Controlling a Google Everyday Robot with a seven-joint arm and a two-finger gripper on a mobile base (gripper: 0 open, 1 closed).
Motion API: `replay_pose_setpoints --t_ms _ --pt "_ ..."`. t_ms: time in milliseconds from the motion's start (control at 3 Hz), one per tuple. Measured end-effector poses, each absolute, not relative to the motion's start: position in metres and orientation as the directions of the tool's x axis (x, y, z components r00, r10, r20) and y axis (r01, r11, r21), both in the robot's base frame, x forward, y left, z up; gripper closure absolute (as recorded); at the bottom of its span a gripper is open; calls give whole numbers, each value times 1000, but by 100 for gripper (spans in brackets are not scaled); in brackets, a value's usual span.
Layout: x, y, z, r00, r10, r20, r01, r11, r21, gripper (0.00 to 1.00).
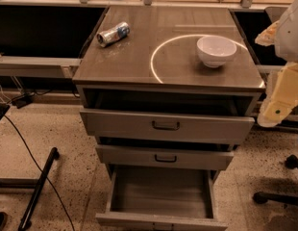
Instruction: Close bottom drawer
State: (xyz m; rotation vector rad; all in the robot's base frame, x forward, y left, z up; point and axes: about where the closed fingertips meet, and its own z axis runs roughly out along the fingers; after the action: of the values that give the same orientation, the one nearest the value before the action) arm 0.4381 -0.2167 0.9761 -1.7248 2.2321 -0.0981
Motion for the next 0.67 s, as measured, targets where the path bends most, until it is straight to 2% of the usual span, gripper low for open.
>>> replay_pose_setpoints --t_ms 667 --pt "443 -224 942 -233 -942 -239 -932 287 -223 0"
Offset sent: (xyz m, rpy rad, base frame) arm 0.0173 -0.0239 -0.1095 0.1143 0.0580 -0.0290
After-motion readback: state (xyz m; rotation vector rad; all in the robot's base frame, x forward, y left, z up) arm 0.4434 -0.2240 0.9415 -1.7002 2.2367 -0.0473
